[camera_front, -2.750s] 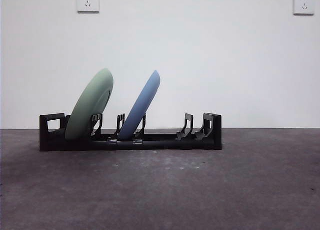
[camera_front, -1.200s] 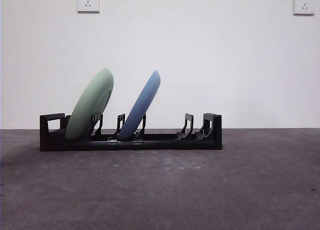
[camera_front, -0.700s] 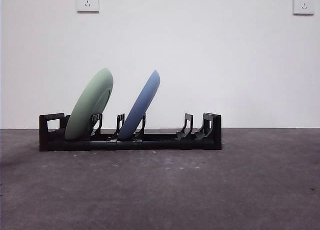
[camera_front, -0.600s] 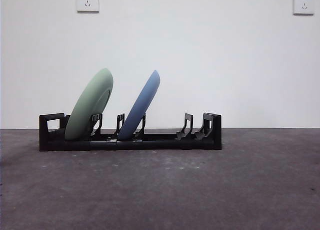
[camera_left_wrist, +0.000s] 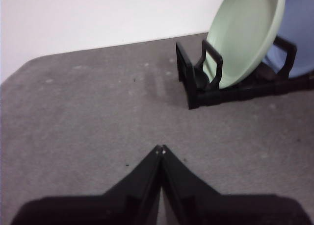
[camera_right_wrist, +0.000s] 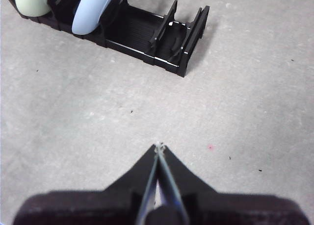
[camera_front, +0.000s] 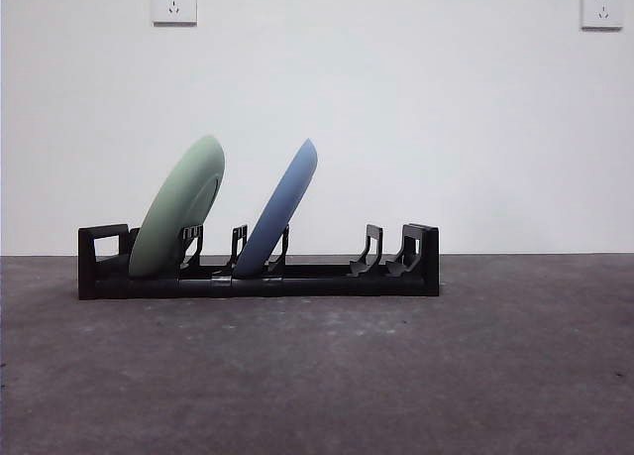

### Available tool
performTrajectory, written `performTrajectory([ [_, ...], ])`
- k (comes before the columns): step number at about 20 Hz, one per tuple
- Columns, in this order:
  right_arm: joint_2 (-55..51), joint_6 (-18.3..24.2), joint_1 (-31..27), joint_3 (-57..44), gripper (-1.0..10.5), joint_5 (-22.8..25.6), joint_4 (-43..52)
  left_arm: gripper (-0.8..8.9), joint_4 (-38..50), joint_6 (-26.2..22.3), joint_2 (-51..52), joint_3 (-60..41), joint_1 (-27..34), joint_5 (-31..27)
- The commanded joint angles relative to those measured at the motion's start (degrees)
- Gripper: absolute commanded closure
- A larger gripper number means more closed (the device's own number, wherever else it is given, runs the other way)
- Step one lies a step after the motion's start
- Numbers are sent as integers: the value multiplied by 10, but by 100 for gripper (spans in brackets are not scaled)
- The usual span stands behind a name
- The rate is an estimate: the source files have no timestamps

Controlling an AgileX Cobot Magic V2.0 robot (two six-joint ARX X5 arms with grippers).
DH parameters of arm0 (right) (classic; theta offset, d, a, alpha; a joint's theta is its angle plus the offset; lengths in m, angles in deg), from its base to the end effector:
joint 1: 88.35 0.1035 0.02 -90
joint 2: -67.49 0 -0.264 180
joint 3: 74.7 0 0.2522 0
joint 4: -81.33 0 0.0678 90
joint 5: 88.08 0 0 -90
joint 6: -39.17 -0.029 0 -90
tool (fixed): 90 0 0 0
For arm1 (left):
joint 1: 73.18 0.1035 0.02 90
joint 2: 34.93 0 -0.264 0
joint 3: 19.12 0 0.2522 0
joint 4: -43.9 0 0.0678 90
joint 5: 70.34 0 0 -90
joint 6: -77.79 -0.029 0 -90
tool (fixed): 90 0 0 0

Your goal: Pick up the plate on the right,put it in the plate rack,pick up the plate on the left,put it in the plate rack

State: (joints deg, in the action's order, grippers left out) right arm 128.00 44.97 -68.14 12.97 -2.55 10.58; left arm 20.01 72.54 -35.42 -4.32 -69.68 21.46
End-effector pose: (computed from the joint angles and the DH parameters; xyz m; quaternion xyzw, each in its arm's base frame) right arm 0.1723 0.0659 0.3817 -0.0967 0.3573 0.2168 0.9033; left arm 0.0957 0.0049 0.1520 0.0418 0.0840 0.0109 0.9955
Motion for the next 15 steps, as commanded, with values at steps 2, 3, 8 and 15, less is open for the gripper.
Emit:
performTrajectory([
  [2, 0, -2, 0, -6, 942, 0, 5, 817, 5, 77, 2, -5, -2, 3],
  [3, 0, -2, 0, -6, 942, 0, 5, 817, 5, 77, 2, -5, -1, 3],
  [8, 0, -2, 0, -6, 942, 0, 5, 817, 5, 76, -4, -5, -2, 1],
  [15, 0, -2, 0, -6, 942, 0, 5, 817, 5, 76, -4, -5, -2, 1],
])
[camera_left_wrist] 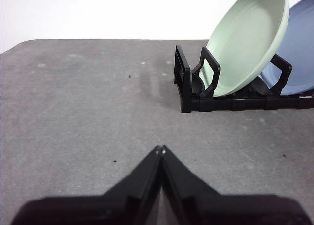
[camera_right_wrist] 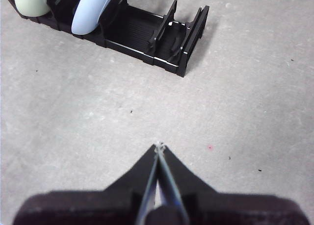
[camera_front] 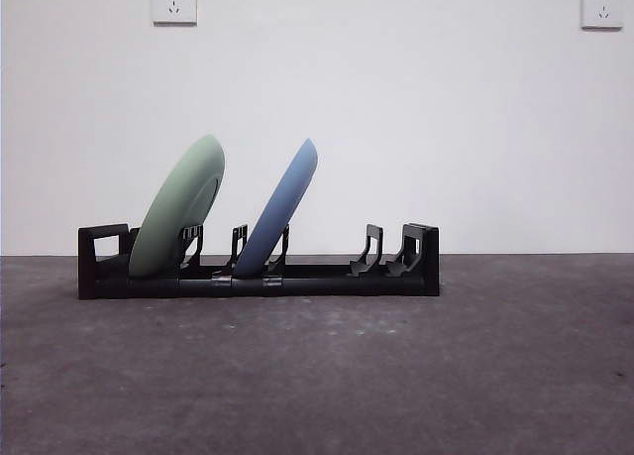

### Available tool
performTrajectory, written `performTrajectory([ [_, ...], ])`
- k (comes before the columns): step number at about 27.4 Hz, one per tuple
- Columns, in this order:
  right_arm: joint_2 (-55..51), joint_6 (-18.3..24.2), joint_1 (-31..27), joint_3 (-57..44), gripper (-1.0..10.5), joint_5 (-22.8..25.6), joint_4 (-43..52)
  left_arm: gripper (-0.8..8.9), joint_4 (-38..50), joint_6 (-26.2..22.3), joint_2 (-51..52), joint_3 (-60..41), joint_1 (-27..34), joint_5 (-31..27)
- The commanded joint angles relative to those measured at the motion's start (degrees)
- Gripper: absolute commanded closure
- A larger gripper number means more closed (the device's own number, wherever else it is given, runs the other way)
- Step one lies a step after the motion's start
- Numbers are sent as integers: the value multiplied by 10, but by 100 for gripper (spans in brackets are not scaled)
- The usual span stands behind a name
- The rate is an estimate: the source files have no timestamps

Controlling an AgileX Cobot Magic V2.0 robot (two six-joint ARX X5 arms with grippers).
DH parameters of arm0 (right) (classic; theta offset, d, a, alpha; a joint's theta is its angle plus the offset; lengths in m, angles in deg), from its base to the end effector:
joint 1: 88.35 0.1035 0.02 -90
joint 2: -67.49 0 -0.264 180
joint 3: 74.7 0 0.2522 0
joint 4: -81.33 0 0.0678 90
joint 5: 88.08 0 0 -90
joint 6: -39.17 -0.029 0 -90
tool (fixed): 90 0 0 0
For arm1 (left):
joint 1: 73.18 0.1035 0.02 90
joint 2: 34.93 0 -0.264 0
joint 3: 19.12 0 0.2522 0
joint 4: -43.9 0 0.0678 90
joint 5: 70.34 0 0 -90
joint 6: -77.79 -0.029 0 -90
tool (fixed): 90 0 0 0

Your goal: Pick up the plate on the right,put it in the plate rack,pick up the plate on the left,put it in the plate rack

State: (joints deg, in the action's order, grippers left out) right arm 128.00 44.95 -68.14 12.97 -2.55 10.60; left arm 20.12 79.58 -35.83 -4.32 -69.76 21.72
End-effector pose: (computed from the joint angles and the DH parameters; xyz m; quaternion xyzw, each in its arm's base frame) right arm 0.1724 0.0659 0.3818 -0.0965 0.3572 0.2167 0.9034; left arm 0.0961 0.0047 0.1516 -0.0197 0.0858 0.0132 0.9960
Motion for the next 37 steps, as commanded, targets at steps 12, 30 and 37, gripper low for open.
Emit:
performTrajectory([
  [12, -230, 19, -194, -25, 942, 38, 138, 817, 4, 6, 0, -5, -1, -2],
  [30, -518, -63, -216, -560, 942, 46, 458, 817, 4, 6, 0, -5, -1, -2],
  [37, -581, -63, -216, -671, 942, 45, 472, 817, 4, 6, 0, -5, -1, -2],
])
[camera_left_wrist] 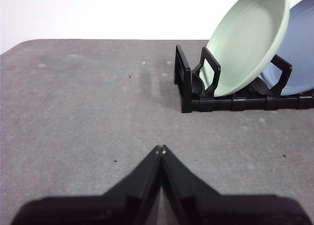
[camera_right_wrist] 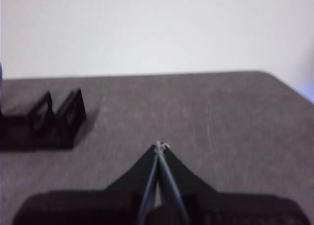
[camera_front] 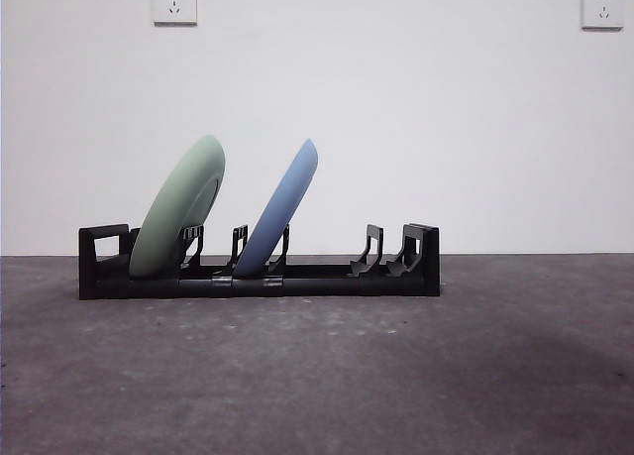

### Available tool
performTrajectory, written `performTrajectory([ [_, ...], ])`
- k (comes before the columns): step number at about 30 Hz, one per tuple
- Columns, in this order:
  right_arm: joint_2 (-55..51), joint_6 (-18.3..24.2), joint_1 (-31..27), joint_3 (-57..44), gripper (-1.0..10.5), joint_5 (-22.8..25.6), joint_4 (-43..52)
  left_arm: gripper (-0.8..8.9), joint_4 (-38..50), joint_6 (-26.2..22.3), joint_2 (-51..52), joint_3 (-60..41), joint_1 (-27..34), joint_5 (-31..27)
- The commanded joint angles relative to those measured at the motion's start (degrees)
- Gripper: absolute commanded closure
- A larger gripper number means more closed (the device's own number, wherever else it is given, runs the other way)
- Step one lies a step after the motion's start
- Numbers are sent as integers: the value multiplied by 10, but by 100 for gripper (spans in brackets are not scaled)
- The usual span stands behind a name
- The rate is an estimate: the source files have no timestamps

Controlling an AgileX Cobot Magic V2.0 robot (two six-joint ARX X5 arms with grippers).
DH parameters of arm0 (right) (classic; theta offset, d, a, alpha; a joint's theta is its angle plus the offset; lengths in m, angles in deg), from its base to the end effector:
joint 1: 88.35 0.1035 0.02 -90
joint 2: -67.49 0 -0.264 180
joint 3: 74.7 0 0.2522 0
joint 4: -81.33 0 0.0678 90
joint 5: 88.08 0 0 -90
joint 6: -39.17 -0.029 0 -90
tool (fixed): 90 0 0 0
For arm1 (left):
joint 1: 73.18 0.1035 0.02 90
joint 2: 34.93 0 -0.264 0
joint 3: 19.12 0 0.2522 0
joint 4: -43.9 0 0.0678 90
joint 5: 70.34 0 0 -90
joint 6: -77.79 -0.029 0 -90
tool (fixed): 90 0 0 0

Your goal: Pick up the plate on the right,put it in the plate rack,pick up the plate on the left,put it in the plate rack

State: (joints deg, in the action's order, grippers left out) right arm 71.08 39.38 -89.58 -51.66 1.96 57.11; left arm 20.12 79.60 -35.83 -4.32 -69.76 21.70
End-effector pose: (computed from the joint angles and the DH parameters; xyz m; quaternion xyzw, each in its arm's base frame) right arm 0.0908 -0.0020 0.1960 -0.0014 0.0416 -0.0110 0.9991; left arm 0.0961 0.0047 0.1516 -0.0198 0.0858 0.0134 0.9960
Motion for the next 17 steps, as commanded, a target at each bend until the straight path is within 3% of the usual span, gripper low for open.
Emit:
performTrajectory([
  [1, -18, -7, -1, -35, 942, 0, 7, 817, 4, 6, 0, -5, -1, -1],
  [7, -31, -23, -1, -85, 942, -3, 5, 817, 4, 6, 0, -5, -1, -1],
  [17, -31, -31, 0, -84, 943, -4, 1, 817, 4, 6, -2, -5, -1, -1],
])
